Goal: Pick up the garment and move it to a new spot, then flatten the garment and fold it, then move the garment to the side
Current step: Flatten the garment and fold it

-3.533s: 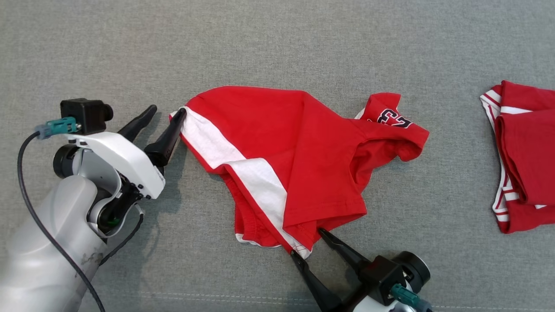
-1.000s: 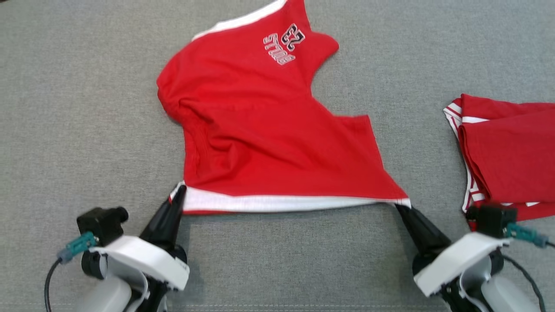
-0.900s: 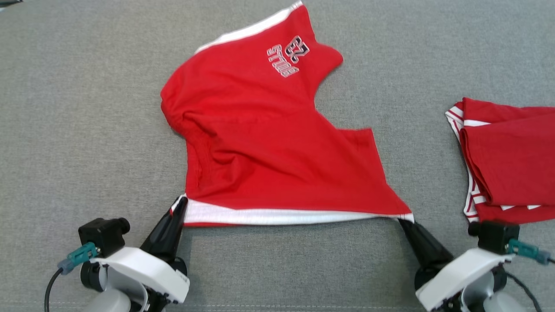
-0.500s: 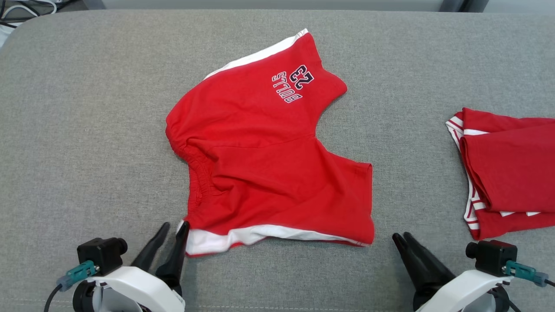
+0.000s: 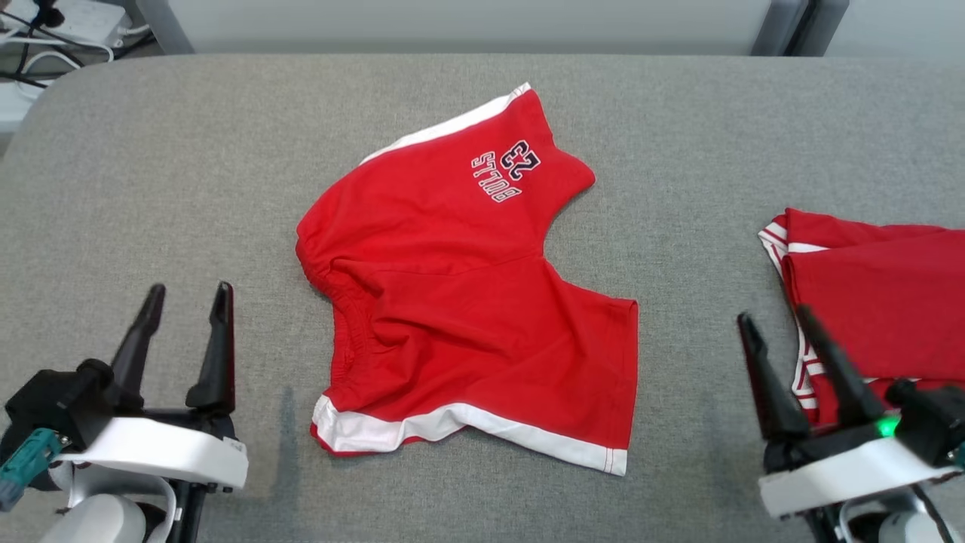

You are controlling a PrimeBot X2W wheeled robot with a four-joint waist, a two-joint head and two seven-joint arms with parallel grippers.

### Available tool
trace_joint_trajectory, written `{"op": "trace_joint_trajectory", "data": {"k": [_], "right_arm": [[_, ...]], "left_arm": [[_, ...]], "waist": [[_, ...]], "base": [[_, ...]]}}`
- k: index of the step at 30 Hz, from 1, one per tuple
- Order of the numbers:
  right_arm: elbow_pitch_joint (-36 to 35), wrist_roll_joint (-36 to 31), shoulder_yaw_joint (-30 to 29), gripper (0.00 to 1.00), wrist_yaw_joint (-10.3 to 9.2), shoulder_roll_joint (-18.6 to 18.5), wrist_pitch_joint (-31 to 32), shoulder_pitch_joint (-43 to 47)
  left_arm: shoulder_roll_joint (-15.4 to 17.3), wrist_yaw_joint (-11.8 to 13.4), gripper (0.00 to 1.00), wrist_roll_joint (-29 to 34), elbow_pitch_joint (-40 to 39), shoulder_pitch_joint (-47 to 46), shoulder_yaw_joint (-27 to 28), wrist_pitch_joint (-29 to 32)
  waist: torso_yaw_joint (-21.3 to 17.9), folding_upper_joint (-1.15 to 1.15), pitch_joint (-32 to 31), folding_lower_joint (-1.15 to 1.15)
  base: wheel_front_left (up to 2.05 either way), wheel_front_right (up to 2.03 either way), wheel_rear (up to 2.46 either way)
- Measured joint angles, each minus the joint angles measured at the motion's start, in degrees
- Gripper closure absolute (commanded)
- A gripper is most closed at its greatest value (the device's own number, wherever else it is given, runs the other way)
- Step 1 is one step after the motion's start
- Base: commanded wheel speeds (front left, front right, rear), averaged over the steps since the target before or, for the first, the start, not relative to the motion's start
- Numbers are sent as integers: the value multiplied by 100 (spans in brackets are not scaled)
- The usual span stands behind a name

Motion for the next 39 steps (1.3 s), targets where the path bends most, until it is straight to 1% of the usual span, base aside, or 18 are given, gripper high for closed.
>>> {"op": "trace_joint_trajectory", "data": {"k": [1, 3, 5, 9, 13, 18, 19, 20, 25, 29, 33, 39], "right_arm": [[0, 0, 0, 0, 0, 0, 0, 0], [-44, -572, -170, 0, 0, 31, -219, -170], [-55, -1073, -282, 0, 0, 58, -369, -277], [-3, -1691, -312, 0, 0, 172, -557, -277], [75, -1889, -318, 0, 0, 236, -642, 13], [242, -1916, -326, 0, 0, 374, -716, 576], [256, -1912, -355, 0, 0, 390, -720, 682], [294, -1908, -443, 0, 0, 411, -764, 856], [375, -1904, -486, 0, 0, 478, -784, 1110], [396, -1916, -492, 0, 0, 490, -793, 1121], [442, -1917, -493, 0, 0, 492, -804, 1119], [552, -1916, -475, 0, 0, 494, -836, 1118]], "left_arm": [[0, 0, 0, 0, 0, 0, 0, 0], [34, 73, 0, 224, -71, -19, 80, -1], [53, 115, 0, 310, -82, -25, 154, -1], [81, 225, 0, 454, -33, -12, 298, -3], [14, 237, 0, 498, -21, 254, 456, -44], [-214, 208, 0, 642, -168, 916, 546, -44], [-254, 165, 0, 659, -175, 1018, 550, -44], [-307, 54, 0, 747, -177, 1177, 557, -44], [-423, -124, 0, 1040, -59, 1357, 556, -44], [-436, -345, 0, 1213, 152, 1352, 580, -44], [-466, -579, 0, 1249, 470, 1287, 611, -43], [-668, -769, 0, 1305, 704, 1260, 734, -43]], "waist": [[0, 0, 0, 0], [-6, 0, -94, 0], [-8, 0, -198, 0], [-8, 0, -436, 0], [-7, 0, -651, 0], [-5, 0, -859, 0], [1, 0, -902, 0], [20, 0, -980, 0], [76, 0, -1129, 0], [119, 0, -1161, 0], [150, 0, -1170, 0], [168, 0, -1169, 0]], "base": [[0, 0, 0], [0, 0, 0], [0, 0, 0], [0, 0, 0], [0, 0, 0], [0, 0, 0], [0, 0, 0], [0, 0, 0], [0, 0, 0], [0, 0, 0], [0, 0, 0], [0, 0, 0]]}}
